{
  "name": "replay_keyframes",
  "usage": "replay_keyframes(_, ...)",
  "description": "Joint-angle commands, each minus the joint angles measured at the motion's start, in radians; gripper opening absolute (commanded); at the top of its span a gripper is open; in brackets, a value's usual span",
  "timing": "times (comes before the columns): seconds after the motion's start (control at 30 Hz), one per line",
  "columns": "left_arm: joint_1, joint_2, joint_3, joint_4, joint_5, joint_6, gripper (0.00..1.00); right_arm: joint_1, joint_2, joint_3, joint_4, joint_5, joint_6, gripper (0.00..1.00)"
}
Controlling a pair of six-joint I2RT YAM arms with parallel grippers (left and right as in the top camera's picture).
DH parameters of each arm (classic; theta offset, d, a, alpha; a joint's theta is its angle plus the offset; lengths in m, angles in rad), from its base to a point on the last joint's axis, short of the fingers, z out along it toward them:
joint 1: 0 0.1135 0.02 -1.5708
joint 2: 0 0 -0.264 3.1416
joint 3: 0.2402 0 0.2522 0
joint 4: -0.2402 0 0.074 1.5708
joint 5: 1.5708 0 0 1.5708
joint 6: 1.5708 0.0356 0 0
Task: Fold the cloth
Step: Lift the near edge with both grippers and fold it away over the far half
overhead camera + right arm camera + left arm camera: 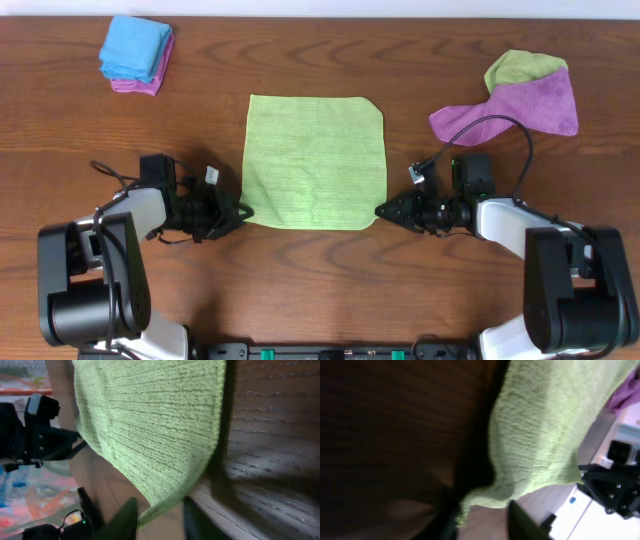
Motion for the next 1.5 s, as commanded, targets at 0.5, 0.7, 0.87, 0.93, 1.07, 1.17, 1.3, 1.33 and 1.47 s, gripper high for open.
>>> replay_keyframes(0.5, 0.000, 0.047, -0.036, 0.002, -0.203, -0.009, 0.06, -0.002, 0.012, -0.006, -0.021, -0.056, 0.058, 0.33)
replay_keyframes(0.7, 0.000, 0.047, -0.036, 0.015, -0.204, -0.035, 0.06, -0.002, 0.012, -0.006, -0.033, -0.026, 0.062, 0.32)
replay_keyframes(0.87, 0.000, 0.047, -0.036, 0.024, -0.204, -0.056, 0.06, -0.002, 0.012, -0.006, -0.032, -0.006, 0.067, 0.04)
replay_keyframes(0.93, 0.000, 0.047, -0.036, 0.026, -0.202, -0.072, 0.06, -0.002, 0.012, -0.006, -0.032, -0.007, 0.074, 0.02)
replay_keyframes(1.07, 0.000, 0.046, -0.030, 0.028, -0.175, -0.083, 0.06, -0.002, 0.012, -0.006, -0.022, -0.030, 0.080, 0.02)
replay_keyframes(1.17, 0.000, 0.036, -0.013, 0.027, -0.137, -0.082, 0.06, -0.003, 0.010, -0.002, 0.014, -0.077, 0.088, 0.01)
replay_keyframes(1.3, 0.000, -0.023, 0.061, 0.015, -0.068, -0.083, 0.06, -0.003, -0.018, 0.032, 0.021, -0.080, 0.098, 0.02)
replay_keyframes(1.33, 0.000, -0.035, 0.071, 0.008, -0.064, -0.083, 0.06, -0.003, -0.024, 0.037, 0.020, -0.080, 0.098, 0.02)
replay_keyframes(1.47, 0.000, -0.125, 0.110, -0.008, -0.064, -0.083, 0.06, -0.003, -0.064, 0.059, 0.020, -0.079, 0.106, 0.01)
